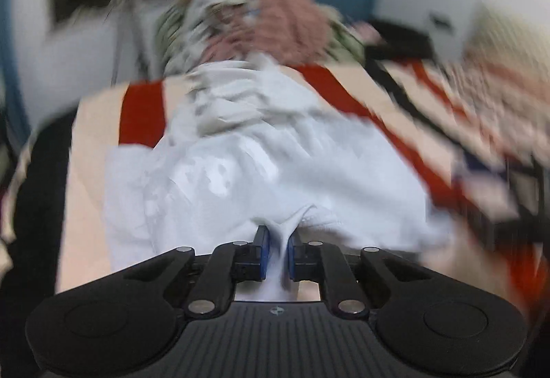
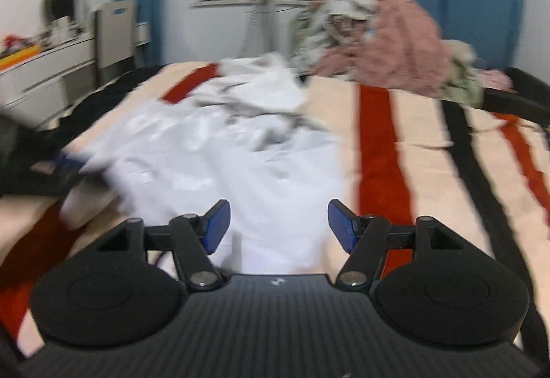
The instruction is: Fold clothes
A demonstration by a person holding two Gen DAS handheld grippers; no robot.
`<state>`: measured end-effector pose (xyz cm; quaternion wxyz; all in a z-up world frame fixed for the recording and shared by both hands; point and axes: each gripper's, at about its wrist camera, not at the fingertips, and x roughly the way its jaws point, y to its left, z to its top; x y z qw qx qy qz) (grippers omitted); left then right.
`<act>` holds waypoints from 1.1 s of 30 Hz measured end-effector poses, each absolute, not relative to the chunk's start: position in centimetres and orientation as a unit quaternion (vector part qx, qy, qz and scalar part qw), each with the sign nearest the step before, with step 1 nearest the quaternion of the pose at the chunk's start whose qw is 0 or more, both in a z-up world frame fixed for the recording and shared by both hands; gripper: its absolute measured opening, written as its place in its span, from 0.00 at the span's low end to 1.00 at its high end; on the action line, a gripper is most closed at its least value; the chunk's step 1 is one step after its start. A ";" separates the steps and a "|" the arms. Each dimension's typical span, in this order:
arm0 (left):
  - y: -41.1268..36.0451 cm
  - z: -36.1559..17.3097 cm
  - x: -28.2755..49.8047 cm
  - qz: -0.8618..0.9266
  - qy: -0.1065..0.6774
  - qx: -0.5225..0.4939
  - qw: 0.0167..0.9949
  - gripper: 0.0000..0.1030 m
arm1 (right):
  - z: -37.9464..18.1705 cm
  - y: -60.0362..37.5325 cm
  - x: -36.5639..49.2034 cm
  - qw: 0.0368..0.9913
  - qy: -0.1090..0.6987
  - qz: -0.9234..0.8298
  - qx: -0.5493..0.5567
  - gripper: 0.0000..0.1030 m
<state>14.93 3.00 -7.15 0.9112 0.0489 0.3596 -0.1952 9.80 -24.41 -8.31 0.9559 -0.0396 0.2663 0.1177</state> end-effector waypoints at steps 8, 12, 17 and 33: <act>6.6 -10.6 26.6 -0.151 0.438 -0.084 0.882 0.15 | -10.7 -20.6 12.9 0.947 0.276 0.132 -0.100 0.63; 7.1 -10.7 25.6 -0.165 0.420 -0.084 0.889 0.20 | -12.0 -20.6 14.6 0.949 0.284 0.082 -0.113 0.63; 6.3 -9.1 23.2 -0.161 0.380 -0.058 0.909 0.34 | -12.8 -21.7 16.4 0.947 0.309 0.054 -0.069 0.63; -6.9 -10.9 11.5 -0.142 0.173 0.283 0.933 0.61 | -8.3 -25.4 12.0 0.989 0.143 -0.040 0.025 0.63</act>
